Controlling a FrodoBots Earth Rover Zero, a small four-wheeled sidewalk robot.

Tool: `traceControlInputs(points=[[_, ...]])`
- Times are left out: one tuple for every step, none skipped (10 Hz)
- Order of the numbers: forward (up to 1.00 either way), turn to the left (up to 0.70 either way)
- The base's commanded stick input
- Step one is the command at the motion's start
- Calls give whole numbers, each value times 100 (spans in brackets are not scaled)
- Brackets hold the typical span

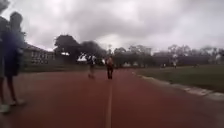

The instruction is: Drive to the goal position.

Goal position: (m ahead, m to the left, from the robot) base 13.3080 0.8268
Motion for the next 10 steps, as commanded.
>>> traceControlInputs(points=[[50,2],[50,-3],[50,-18],[50,-33],[50,-41],[50,-48],[50,-48],[50,-32],[50,-1],[50,2]])
